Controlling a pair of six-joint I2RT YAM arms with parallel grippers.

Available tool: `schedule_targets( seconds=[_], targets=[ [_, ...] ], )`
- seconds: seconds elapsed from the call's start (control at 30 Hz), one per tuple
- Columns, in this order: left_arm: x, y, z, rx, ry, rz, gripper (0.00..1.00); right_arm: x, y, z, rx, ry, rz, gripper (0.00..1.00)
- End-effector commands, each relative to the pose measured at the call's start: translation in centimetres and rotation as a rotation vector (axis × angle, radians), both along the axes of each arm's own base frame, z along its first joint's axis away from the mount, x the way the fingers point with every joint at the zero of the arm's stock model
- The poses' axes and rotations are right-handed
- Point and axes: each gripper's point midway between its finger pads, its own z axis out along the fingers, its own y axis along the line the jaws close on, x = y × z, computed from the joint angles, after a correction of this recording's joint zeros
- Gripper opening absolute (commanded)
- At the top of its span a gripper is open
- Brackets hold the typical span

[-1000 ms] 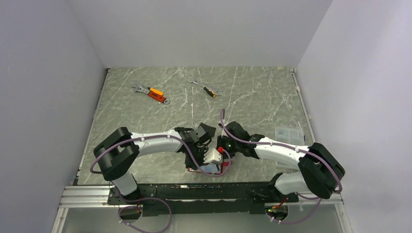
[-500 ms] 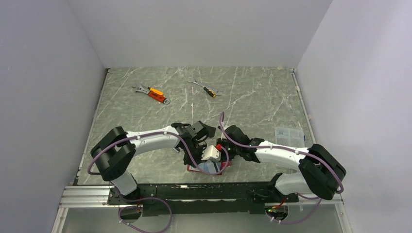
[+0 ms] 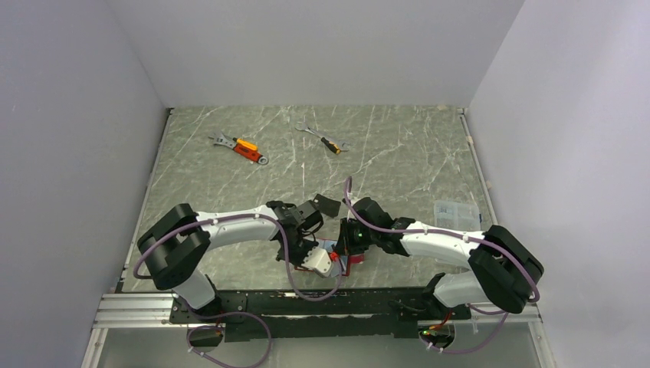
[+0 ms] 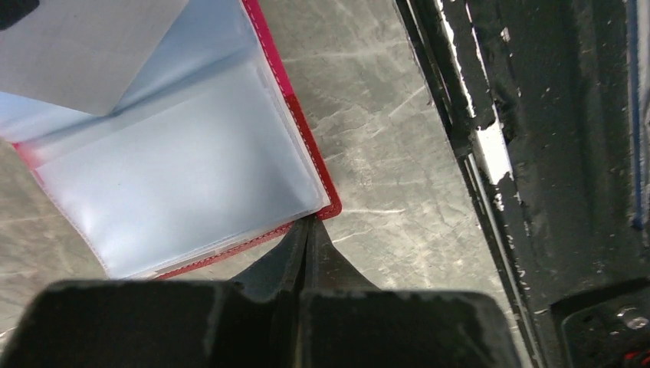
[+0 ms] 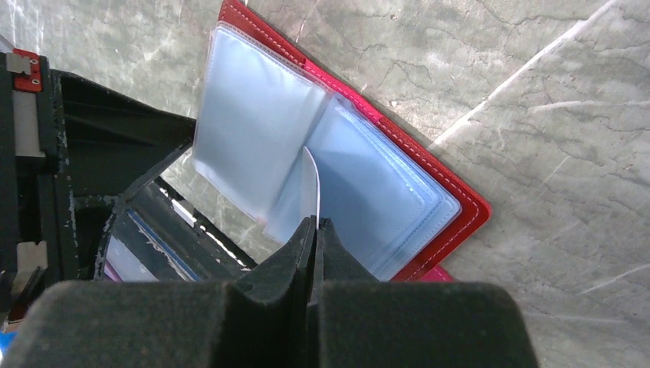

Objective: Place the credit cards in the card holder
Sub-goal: Insert the credit card into the card holder.

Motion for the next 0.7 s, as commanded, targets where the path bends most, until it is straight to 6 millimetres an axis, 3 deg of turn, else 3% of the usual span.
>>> schedule_targets(
  seconds=[0.0, 0.4, 0.67],
  targets=[
    [0.8, -0.1, -0.2, -0.038, -0.114, -0.107, 0.03, 1.3, -1.2, -0.5, -0.074, -0.068, -0.022, 0.00],
    [-0.6, -2.5, -0.2, -0.074, -0.075, -0.019, 0.00, 3.5, -2.0, 1.0, -0.056, -0.097, -0.038, 0.00],
    [-1.9, -3.2, -0.2, -0.044, 0.019, 0.146, 0.00, 4.0, -0.9, 2.4, 0.021, -0.097, -0.073, 0.00]
  ],
)
